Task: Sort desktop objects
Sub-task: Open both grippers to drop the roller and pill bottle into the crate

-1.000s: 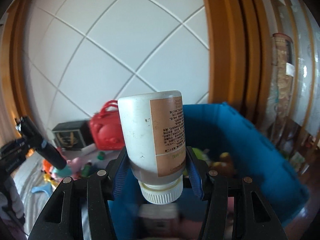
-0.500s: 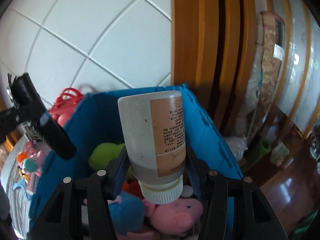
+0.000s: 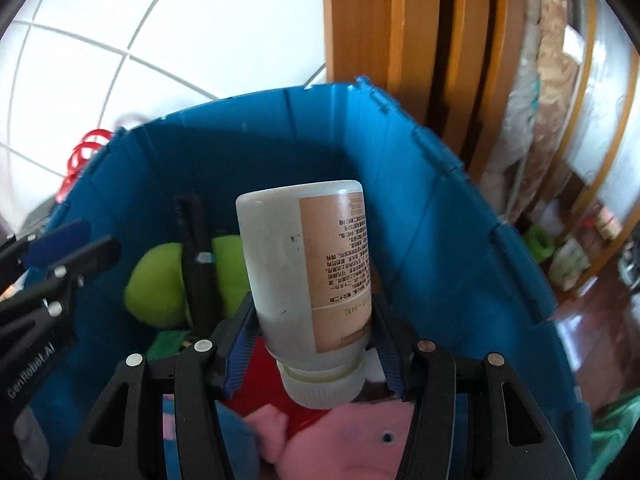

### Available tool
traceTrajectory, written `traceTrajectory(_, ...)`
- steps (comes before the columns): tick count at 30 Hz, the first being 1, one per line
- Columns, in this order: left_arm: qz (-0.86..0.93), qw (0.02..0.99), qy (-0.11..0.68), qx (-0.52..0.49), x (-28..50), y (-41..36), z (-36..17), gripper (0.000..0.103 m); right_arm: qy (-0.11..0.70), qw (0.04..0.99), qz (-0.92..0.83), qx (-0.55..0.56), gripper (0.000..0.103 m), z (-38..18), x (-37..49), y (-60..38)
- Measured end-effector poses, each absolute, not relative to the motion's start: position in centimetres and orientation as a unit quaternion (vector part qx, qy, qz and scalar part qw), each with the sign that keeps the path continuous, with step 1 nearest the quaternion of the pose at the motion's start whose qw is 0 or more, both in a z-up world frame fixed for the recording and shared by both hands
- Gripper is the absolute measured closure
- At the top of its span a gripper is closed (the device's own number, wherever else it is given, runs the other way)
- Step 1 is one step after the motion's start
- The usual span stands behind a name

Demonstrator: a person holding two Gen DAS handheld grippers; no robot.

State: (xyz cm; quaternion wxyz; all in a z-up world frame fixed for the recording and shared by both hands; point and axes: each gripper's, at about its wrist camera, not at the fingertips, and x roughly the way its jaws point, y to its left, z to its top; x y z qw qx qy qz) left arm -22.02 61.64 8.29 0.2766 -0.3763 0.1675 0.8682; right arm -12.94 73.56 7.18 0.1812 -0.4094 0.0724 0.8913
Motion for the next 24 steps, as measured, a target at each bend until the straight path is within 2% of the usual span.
traceTrajectory(10, 0.863, 0.274, 0.169, -0.390, -22.5, 61.5, 7.3, 0.069, 0.059, 0.184, 0.894, -0.405, 0.048, 6.9, -13.3, 74.1)
traceTrajectory(11, 0.862, 0.273, 0.166, -0.393, -22.6, 61.4, 7.3, 0.069, 0.058, 0.186, 0.894, -0.404, 0.045, 6.9, -13.4, 74.0)
traceTrajectory(14, 0.861, 0.268, 0.161, -0.402, -22.9, 61.3, 7.1, 0.069, 0.062, 0.182, 0.893, -0.407, 0.019, 6.8, -13.5, 74.0)
traceTrajectory(17, 0.860, 0.267, 0.158, -0.405, -22.9, 61.3, 7.0, 0.069, 0.056, 0.186, 0.890, -0.412, 0.016, 6.6, -13.8, 73.9)
traceTrajectory(20, 0.862, 0.271, 0.151, -0.401, -22.8, 61.1, 7.4, 0.069, 0.060, 0.186, 0.887, -0.418, 0.008, 6.4, -13.9, 74.0)
traceTrajectory(24, 0.877, 0.273, 0.124, -0.377, -22.6, 60.2, 8.6, 0.069, 0.063, 0.185, 0.887, -0.418, 0.004, 6.3, -13.8, 74.1)
